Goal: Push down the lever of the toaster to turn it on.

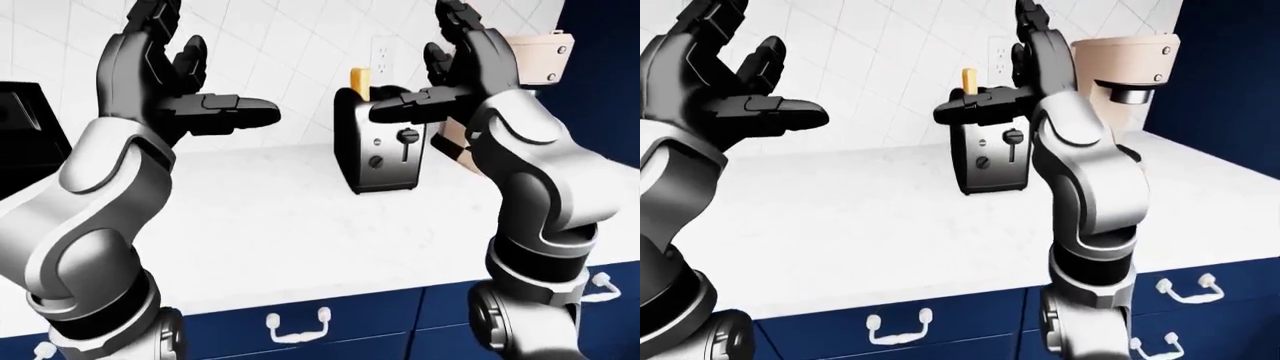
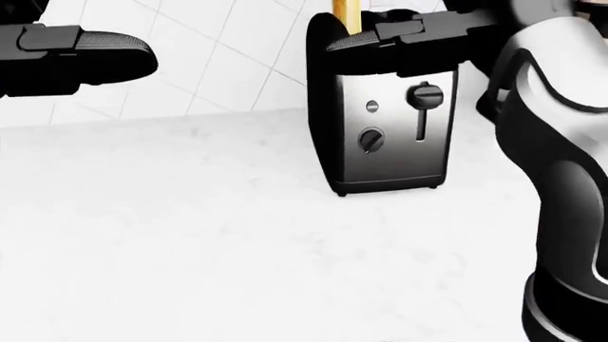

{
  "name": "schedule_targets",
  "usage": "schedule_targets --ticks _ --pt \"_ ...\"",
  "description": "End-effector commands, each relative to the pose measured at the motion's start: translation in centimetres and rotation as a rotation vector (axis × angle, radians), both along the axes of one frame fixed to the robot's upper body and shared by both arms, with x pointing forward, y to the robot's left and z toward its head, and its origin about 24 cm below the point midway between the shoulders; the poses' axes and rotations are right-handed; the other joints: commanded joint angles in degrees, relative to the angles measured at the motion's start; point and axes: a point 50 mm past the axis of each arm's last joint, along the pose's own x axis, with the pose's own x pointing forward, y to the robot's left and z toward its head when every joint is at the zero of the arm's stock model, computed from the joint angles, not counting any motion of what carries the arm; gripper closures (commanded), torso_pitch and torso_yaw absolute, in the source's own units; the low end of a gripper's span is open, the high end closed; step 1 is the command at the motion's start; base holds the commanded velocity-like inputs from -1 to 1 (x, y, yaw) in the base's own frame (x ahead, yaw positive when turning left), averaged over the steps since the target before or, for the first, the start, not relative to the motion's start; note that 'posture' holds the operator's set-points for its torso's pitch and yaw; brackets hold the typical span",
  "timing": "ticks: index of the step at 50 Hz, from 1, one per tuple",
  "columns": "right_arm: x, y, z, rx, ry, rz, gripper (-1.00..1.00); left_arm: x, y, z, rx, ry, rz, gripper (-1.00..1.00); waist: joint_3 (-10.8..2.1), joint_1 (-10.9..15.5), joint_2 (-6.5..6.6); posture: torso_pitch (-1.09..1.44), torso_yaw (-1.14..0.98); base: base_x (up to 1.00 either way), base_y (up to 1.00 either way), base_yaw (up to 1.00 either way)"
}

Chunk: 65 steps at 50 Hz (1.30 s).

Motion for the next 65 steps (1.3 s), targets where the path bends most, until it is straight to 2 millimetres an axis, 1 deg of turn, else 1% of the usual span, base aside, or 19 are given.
schedule_targets --ticks 1,4,5,7,11,16,25,30,35,41,47,56,65 --pt "-0.3 0.1 1.4 0.002 -0.080 0.002 -1.00 -0.3 0.1 1.1 -0.009 -0.062 0.007 -1.00 -0.22 -0.03 0.01 -0.50 0.00 0.00 0.00 0.00" --pt "-0.4 0.4 1.4 0.000 -0.079 0.014 -1.00 -0.4 0.1 1.2 -0.010 -0.060 0.010 -1.00 -0.18 -0.04 0.04 -0.50 0.00 0.00 0.00 0.00" --pt "-0.5 0.1 1.9 0.019 -0.090 0.013 -1.00 -0.4 0.2 1.3 -0.011 -0.061 0.012 -1.00 -0.16 -0.05 0.06 -0.50 0.00 0.00 0.00 0.00" --pt "-0.5 0.2 1.9 0.014 -0.091 0.017 -1.00 -0.4 0.2 1.3 -0.011 -0.061 0.012 -1.00 -0.08 -0.08 0.10 -0.50 0.00 0.00 0.00 0.00" --pt "-0.2 0.5 0.7 0.004 -0.070 0.033 -1.00 -0.3 0.3 1.2 -0.011 -0.059 0.014 -1.00 -0.01 -0.06 0.12 -0.50 0.00 0.00 0.00 0.00" --pt "0.3 0.7 -0.2 -0.004 -0.047 0.041 -1.00 -0.3 0.3 1.2 -0.012 -0.059 0.015 -1.00 -0.18 -0.23 0.22 -0.50 0.00 0.00 0.00 0.00" --pt "0.4 0.9 -0.9 -0.010 -0.031 0.044 -1.00 -0.4 0.2 1.3 -0.011 -0.059 0.016 -1.00 -0.17 -0.22 0.35 -0.50 0.00 0.00 0.00 0.00" --pt "0.7 0.9 -2.0 -0.032 -0.009 0.040 -1.00 -0.3 0.3 1.1 -0.011 -0.058 0.017 -1.00 -0.35 -0.22 0.32 -0.50 0.00 0.00 0.00 0.00" --pt "0.7 0.7 -2.9 -0.051 0.024 0.024 -1.00 -0.3 0.3 1.1 -0.010 -0.057 0.018 -1.00 -0.47 -0.16 0.26 -0.50 0.00 0.00 0.00 0.00" --pt "0.5 0.5 -2.8 -0.062 0.049 0.006 -1.00 -0.3 0.4 1.2 -0.010 -0.056 0.020 -1.00 -0.50 -0.05 0.24 -0.50 0.00 0.00 0.00 0.00" --pt "1.1 0.1 -4.0 -0.078 0.114 -0.033 -1.00 -0.3 0.4 1.1 -0.010 -0.056 0.022 -1.00 -0.58 -0.01 0.18 -0.50 0.00 0.00 0.00 0.00" --pt "1.4 -0.7 -4.7 -0.051 0.186 -0.084 -1.00 -0.3 0.4 1.1 -0.012 -0.055 0.022 -1.00 -0.60 0.10 0.19 -0.50 0.00 0.00 0.00 0.00" --pt "1.9 -0.6 -5.1 -0.055 0.210 -0.079 -1.00 -0.2 0.4 0.9 -0.011 -0.053 0.022 -1.00 -0.57 0.00 0.26 -0.50 0.00 0.00 0.00 0.00"
